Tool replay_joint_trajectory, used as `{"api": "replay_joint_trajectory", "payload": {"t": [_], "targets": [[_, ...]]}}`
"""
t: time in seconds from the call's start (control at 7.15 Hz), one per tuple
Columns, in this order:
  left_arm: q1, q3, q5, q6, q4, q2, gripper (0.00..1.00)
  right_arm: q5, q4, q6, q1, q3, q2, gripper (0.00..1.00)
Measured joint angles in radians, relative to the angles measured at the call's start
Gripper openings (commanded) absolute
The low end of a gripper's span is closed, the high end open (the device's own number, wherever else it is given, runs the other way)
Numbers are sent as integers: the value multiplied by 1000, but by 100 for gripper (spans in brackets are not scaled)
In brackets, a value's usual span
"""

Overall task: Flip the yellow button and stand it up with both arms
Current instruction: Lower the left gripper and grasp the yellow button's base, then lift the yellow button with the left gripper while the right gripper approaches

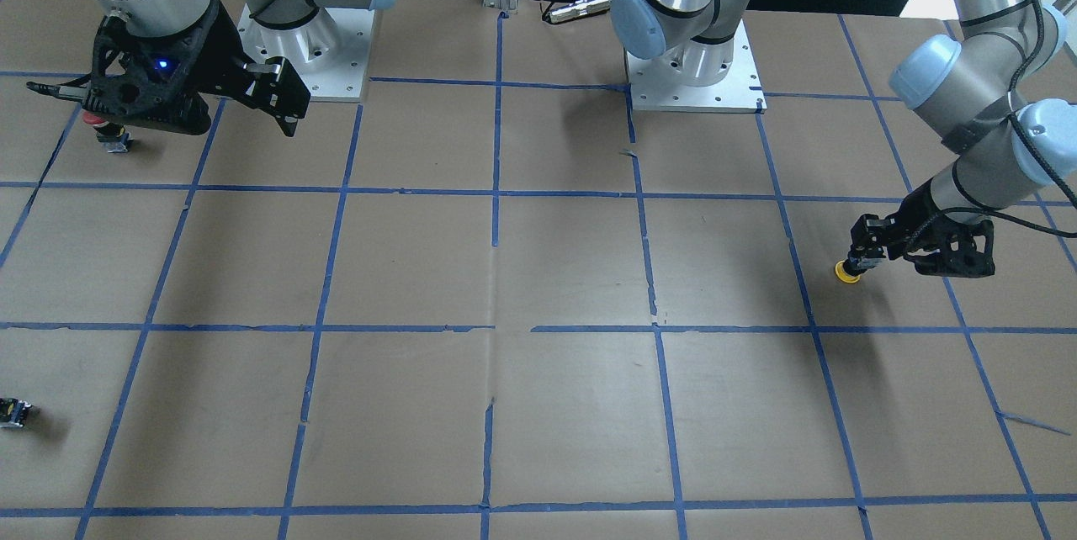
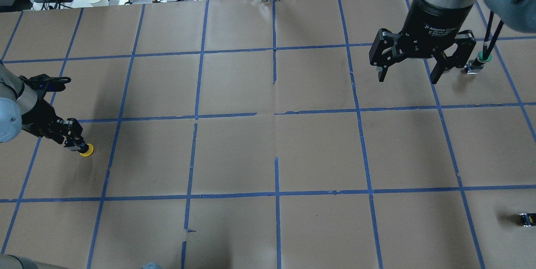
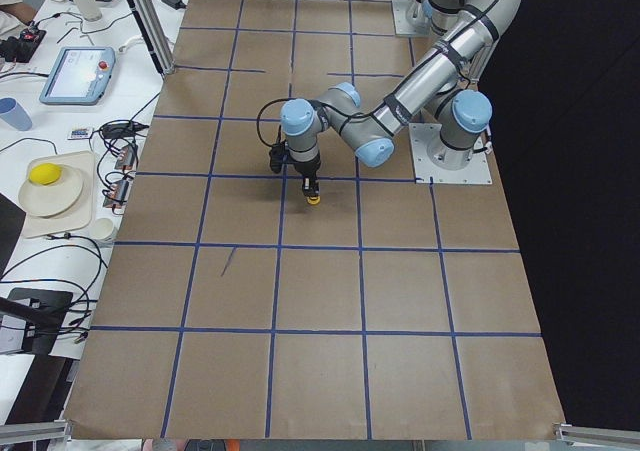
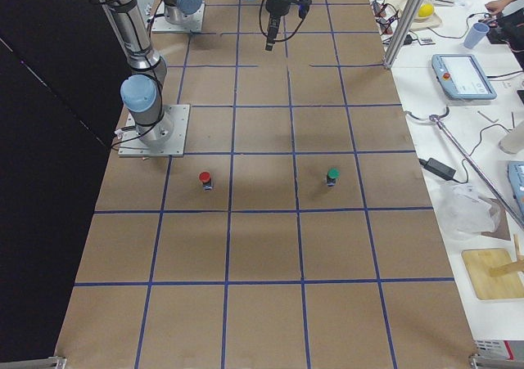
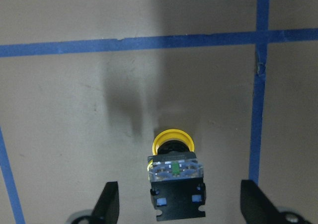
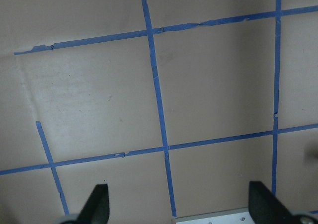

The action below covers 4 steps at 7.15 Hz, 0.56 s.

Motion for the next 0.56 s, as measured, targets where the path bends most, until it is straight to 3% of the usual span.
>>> {"api": "replay_joint_trajectory", "payload": {"t": [0.14,0.28,0.56], "targets": [[0,0,0,1,0,-2,58,4,0,0,-3,0,5,100],[1,-1,0,2,0,-3,51,7,2,13,-6,-1,8,100],[1,-1,1,4,0,-2,21,12,6,119,-10,-3,6,100]]}}
